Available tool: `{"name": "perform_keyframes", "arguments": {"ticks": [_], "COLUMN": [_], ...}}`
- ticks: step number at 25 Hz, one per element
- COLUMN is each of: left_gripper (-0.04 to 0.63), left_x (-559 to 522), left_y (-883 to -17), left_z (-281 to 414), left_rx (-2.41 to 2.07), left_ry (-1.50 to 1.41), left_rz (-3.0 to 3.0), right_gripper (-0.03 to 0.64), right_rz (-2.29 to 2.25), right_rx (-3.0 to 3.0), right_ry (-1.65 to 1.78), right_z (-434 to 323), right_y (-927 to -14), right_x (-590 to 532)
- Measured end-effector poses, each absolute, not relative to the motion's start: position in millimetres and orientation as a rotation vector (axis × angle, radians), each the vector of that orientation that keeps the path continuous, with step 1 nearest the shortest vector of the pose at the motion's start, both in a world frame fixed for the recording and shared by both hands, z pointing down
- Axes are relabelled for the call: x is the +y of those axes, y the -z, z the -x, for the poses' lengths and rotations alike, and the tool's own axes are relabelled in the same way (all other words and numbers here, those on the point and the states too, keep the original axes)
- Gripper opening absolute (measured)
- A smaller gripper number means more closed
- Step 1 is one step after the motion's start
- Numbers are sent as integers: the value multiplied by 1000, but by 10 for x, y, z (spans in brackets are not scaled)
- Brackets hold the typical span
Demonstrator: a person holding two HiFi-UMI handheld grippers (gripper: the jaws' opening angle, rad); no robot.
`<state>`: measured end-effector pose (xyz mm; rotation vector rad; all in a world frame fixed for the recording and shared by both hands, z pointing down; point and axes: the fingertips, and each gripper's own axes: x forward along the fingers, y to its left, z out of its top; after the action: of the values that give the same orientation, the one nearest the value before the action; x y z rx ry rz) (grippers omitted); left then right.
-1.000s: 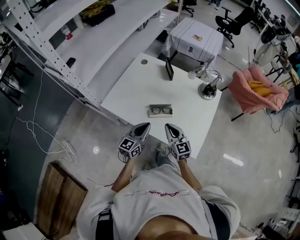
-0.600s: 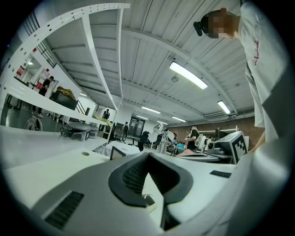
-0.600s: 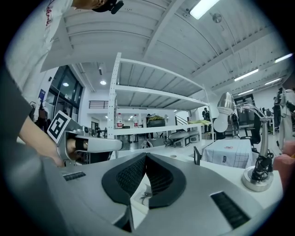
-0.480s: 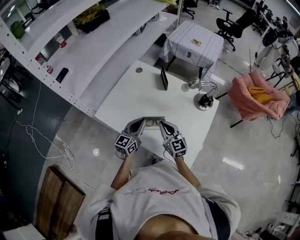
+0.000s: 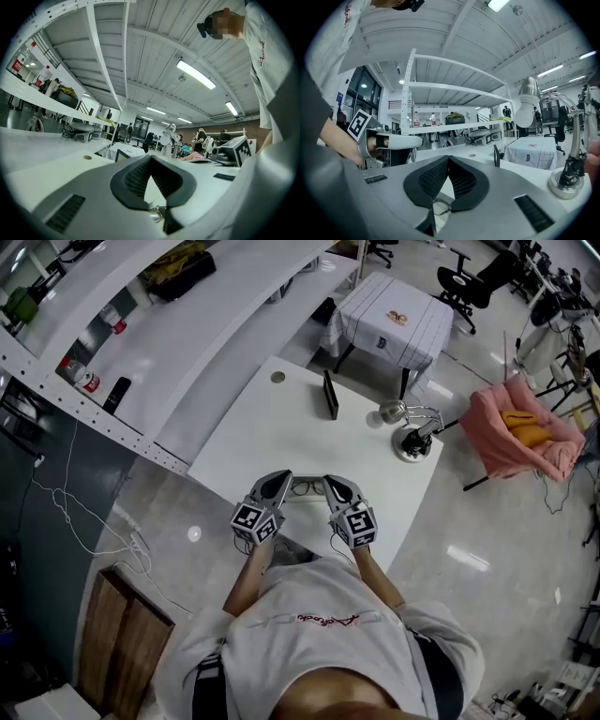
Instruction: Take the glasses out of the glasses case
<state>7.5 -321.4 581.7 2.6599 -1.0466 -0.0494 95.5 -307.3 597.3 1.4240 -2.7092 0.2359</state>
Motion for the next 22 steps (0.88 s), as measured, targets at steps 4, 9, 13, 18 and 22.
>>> {"name": "perform_keyframes", "arguments": {"ticks": [4, 9, 13, 18, 22], "left_gripper": [26, 26, 26, 26, 26], "left_x": [-3266, -3282, -3260, -3187, -3116], "left_y": [-5866, -5961, -6111, -6284, -6408], "left_z": [16, 152, 201, 184, 164], "left_rx": [-1022, -1021, -995, -951, -916], "left_ry": [33, 46, 15, -15, -42], "left_rz": [-2657, -2612, -2591, -2561, -2548], "right_gripper": [-3, -3, -3, -3, -3], "right_rz": [-1431, -1427, -1422, -1432, -1424], "right_rx": [-2679, -2639, -2607, -2560, -2531], "right_ry": [-270, -325, -364, -435, -487], "right_z": [-876, -779, -732, -718, -675], "right_y": [-6058, -6204, -6340, -6556, -6730], "right_x": [-3141, -3126, -3095, -3000, -2893]}}
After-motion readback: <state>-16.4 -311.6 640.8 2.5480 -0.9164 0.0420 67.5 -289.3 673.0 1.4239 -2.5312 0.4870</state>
